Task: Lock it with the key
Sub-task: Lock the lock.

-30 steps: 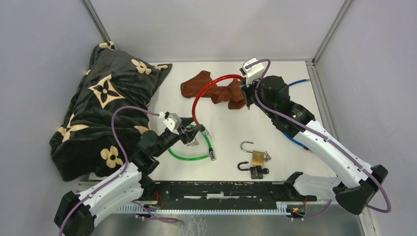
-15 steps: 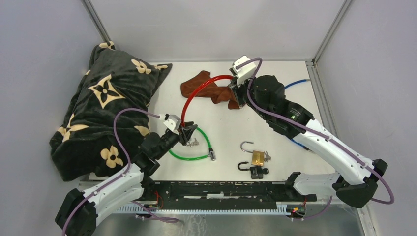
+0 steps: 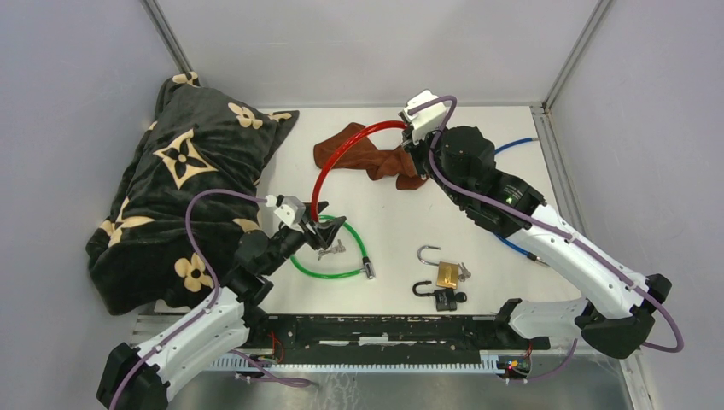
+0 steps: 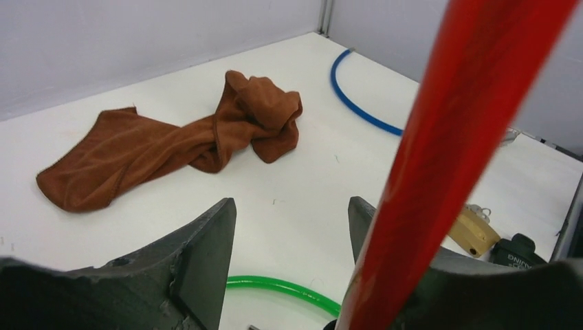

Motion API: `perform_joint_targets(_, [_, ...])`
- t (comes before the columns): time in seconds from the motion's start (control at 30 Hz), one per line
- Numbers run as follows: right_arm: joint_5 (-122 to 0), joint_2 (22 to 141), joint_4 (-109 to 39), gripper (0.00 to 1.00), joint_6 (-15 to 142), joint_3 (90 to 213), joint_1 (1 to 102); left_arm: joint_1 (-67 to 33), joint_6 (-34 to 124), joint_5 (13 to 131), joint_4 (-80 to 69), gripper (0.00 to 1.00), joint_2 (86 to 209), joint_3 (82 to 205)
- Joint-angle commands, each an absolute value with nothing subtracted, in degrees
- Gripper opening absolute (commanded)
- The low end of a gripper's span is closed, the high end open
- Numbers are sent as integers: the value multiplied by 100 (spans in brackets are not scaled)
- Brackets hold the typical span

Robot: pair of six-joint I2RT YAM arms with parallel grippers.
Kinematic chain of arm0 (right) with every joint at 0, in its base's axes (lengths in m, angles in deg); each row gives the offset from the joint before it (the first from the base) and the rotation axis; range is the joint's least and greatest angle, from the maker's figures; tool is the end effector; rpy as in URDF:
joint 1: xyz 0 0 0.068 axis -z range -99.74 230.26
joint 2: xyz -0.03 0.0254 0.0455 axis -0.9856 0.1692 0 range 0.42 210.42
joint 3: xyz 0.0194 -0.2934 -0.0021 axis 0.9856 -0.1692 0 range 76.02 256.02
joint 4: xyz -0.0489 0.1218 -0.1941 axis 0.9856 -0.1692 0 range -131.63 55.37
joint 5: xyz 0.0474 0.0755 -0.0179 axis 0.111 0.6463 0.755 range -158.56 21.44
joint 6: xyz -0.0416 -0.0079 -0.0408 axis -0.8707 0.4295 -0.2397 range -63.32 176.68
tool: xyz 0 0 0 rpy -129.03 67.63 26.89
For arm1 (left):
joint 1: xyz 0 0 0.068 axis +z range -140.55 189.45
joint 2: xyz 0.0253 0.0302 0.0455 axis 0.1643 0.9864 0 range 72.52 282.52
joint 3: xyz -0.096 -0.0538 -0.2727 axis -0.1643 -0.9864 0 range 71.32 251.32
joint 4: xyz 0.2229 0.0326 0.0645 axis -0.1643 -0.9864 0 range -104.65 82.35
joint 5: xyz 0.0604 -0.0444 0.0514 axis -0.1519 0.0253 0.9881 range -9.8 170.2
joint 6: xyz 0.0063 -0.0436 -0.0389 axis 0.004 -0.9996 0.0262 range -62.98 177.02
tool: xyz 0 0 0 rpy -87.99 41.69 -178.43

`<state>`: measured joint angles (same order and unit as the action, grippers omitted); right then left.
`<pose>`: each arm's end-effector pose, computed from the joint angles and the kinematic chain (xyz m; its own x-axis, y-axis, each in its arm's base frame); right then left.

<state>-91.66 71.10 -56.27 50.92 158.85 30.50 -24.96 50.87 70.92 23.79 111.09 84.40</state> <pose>0.1648 0.1688 0.4687 -0.0607 -0.2146 -0.9748 -0.4606 0.8724 -0.1634 0.1054 -0.0806 0.2650 0.0112 -0.1359 -0.9907 0.6953 0.7131 -0.0900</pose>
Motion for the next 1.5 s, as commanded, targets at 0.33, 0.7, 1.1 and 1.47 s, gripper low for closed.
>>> perform_joint_targets(0.33, [-9736,7123,-5521,0,5015,16451,3034,-2403,5358,7031,1149,59,10482,9039])
perform_joint_targets(0.7, [-9201,7079,-5589,0,5272,16524,2996,-2403,4990,6727,2014,15,10958,9013])
perform_joint_targets(1.1, [-6528,6940,-3678,0,6432,16183,2884,-2258,3999,6760,3148,2,10141,9740])
perform_joint_targets(1.47, [-5503,6977,-545,0,7250,15442,1823,-1643,5233,4008,5336,2,8313,8995])
